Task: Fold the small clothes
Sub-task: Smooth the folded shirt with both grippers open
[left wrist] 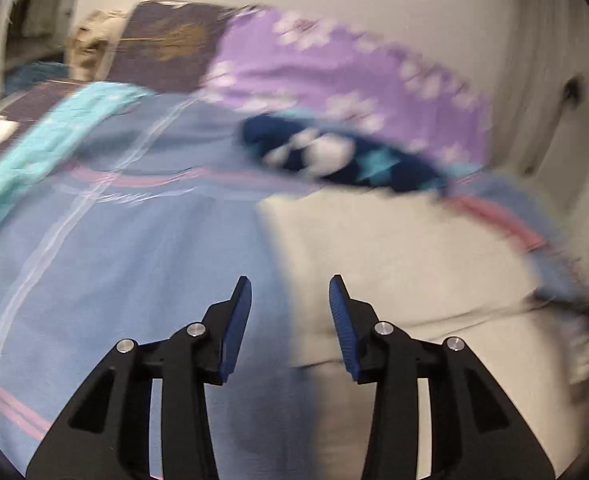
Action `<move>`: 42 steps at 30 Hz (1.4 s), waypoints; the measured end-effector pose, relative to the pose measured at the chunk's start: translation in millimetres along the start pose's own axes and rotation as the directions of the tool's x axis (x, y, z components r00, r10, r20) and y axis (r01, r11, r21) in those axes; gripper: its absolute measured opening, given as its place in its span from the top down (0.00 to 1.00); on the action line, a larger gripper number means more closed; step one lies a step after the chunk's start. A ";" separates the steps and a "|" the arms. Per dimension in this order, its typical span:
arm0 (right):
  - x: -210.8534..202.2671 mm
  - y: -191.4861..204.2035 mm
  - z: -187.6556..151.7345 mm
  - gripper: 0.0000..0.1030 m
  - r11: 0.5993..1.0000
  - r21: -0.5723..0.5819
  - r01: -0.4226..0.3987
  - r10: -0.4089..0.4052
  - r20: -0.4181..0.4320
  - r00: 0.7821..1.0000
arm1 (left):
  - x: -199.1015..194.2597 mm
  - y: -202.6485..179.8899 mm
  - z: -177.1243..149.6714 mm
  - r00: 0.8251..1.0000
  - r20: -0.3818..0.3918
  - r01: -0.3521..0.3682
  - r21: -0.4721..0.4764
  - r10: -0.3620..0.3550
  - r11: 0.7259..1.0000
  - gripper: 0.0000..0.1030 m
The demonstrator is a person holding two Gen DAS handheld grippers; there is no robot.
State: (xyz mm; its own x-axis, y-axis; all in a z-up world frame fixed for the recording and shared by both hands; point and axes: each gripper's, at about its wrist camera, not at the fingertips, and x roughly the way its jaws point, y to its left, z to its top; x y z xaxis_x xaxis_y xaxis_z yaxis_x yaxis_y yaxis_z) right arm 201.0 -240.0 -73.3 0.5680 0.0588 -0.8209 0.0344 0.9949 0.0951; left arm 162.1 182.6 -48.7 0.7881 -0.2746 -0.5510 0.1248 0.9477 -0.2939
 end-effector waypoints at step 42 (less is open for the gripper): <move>-165.3 -142.1 -254.0 0.62 0.866 0.122 -0.486 0.481 0.069 0.874 | -158.0 -31.8 -183.9 0.922 -0.339 0.207 0.020 -0.188 0.978 0.40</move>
State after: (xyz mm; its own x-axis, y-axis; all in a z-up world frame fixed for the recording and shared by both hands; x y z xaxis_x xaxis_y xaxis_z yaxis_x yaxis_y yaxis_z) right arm -106.6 -370.2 -94.2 0.5698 0.5239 -0.6331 -0.1455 0.8226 0.5497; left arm -77.3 165.8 -96.0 0.4985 -0.4868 -0.7173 0.2975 0.8733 -0.3859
